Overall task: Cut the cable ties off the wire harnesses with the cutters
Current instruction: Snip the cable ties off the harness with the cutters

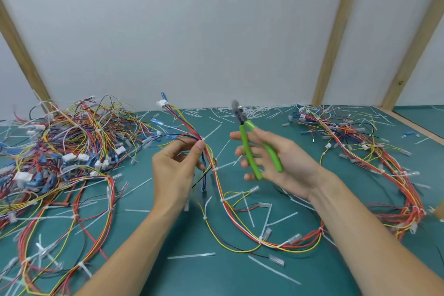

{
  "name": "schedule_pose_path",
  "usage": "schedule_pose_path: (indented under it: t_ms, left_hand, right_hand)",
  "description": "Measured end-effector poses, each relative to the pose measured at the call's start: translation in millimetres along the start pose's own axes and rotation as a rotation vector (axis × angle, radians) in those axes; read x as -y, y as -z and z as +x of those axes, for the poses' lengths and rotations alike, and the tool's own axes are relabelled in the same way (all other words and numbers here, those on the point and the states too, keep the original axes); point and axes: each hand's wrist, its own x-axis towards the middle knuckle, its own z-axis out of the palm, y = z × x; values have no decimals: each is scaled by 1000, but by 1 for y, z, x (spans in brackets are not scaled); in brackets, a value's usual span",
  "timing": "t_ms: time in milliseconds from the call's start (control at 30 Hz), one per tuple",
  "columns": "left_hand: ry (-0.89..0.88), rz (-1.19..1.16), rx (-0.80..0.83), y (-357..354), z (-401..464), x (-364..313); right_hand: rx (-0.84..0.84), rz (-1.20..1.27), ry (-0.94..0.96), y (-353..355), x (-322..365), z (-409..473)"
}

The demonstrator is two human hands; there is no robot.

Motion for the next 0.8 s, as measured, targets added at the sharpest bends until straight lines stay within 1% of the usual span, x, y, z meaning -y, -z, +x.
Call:
schedule_pose_path:
  t_ms: [100, 200, 533, 800]
  left_hand:
    - [3, -22, -14, -2, -2, -3]
    - [25, -48, -25, -2, -2, -4]
    - [85, -109, -48, 0, -1, -5]
    - [111, -114, -33, 0, -1, -5]
  right_hand:
    - [-8, -262, -36, -11, -8, 3]
    - [-41, -354, -38, -17, -12, 4]
    - [-77, -405, -81, -6, -13, 2]
    - [-83, -408, -43, -6, -17, 5]
